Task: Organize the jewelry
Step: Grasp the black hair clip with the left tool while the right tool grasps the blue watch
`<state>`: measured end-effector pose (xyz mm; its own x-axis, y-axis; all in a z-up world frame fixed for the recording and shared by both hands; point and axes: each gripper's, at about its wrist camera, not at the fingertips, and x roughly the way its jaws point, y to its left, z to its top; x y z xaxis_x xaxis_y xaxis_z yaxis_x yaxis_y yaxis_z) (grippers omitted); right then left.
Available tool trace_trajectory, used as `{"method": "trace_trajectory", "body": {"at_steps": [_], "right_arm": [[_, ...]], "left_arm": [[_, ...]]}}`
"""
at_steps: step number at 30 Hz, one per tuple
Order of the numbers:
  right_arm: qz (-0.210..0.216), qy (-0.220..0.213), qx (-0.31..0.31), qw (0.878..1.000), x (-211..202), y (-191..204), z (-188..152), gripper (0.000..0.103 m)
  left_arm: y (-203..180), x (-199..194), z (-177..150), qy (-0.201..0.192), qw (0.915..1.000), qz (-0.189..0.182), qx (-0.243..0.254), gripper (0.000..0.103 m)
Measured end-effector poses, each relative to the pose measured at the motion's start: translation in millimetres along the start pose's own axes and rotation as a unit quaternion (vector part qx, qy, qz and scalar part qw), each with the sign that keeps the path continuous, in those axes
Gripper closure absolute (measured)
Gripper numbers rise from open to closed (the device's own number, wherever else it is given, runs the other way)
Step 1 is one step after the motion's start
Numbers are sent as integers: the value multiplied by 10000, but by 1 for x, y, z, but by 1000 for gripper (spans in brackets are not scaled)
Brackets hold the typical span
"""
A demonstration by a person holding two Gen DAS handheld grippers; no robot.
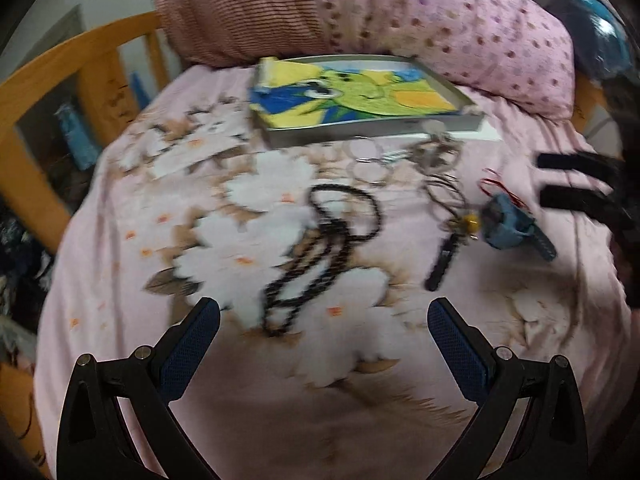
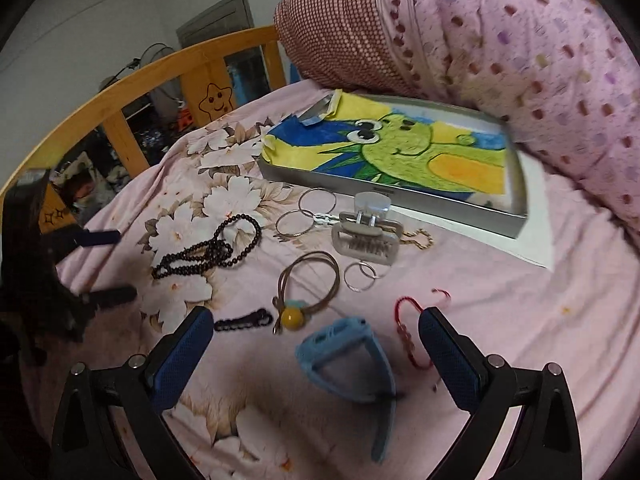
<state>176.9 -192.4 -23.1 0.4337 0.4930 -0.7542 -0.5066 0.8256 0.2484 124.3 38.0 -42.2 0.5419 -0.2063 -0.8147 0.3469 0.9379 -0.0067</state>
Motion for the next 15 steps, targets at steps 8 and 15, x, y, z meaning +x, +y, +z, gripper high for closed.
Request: {"method": "trace_trajectory", "body": {"at_steps": [8, 15], "right_arm": [[427, 388, 273, 9980, 33, -25, 18, 47], [473, 648, 478, 9956, 49, -36, 10, 52]], "left_arm": [[-32, 34, 8, 148, 9973, -548, 472, 27], [-38, 57, 8, 319, 9962, -754, 310, 44]]}}
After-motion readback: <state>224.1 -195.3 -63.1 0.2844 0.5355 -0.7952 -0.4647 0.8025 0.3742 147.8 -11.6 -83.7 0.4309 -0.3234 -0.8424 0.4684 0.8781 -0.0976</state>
